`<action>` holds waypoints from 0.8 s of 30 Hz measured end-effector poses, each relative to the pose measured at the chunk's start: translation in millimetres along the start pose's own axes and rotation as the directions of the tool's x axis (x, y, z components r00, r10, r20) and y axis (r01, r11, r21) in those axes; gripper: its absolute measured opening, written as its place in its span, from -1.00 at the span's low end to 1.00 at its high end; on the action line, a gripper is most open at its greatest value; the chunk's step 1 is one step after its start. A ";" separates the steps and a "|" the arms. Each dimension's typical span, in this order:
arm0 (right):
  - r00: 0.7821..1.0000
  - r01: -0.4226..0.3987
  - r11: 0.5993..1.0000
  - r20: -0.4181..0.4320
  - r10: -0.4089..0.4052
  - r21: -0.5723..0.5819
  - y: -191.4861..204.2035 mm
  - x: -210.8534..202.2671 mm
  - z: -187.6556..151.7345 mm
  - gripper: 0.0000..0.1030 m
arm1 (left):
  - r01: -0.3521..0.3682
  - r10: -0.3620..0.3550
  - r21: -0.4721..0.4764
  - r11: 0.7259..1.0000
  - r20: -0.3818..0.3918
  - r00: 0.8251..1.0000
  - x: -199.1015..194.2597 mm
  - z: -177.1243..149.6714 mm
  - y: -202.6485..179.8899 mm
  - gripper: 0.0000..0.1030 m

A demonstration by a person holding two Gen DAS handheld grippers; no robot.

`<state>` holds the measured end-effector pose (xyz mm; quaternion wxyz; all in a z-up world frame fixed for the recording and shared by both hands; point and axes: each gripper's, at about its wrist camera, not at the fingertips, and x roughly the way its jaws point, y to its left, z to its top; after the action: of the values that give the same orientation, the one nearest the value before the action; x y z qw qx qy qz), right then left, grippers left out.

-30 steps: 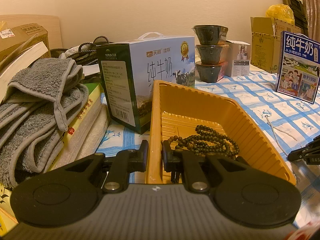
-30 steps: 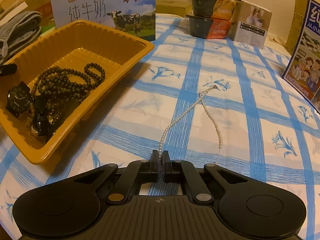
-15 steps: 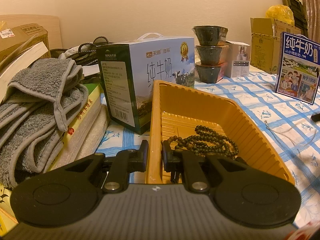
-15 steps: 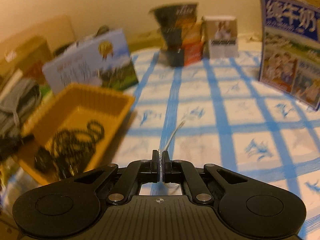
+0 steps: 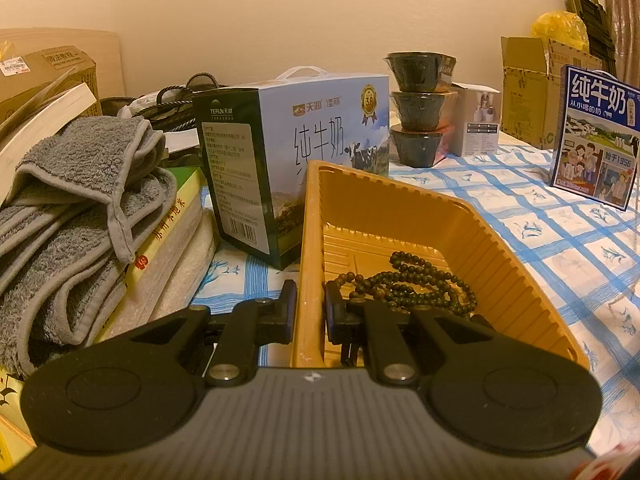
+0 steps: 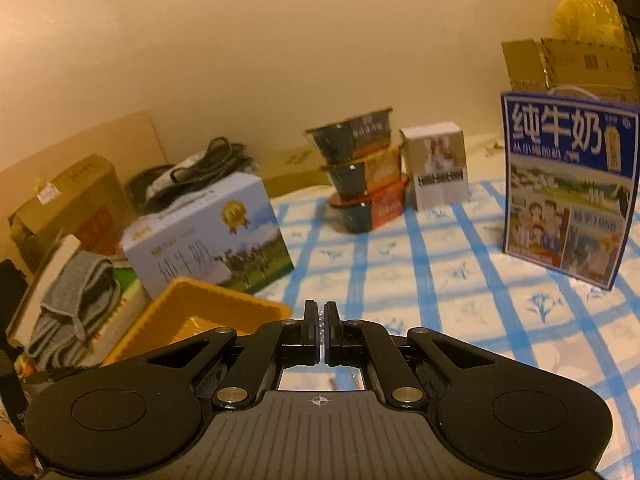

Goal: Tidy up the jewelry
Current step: 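Lift the pearl necklace high with the right tool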

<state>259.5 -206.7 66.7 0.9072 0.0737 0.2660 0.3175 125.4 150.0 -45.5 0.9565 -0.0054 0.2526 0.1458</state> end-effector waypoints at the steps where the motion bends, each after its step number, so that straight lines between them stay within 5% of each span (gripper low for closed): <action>1: 1.000 -0.006 1.000 0.005 0.006 -0.002 2.6 -2.4 1.0 -0.96 | 0.000 0.000 -0.001 1.000 0.000 1.000 0.1 -0.1 0.0 -0.75; 24: 0.993 -0.099 0.994 0.051 0.102 -0.054 40.0 -13.5 22.8 -0.96 | 0.002 -0.002 -0.008 1.000 0.001 1.000 -0.9 1.0 -0.1 -0.75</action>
<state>241.2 -182.7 104.0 0.8984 0.0720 0.2293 0.3676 125.2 149.8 -44.2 0.9567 -0.0093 0.2516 0.1458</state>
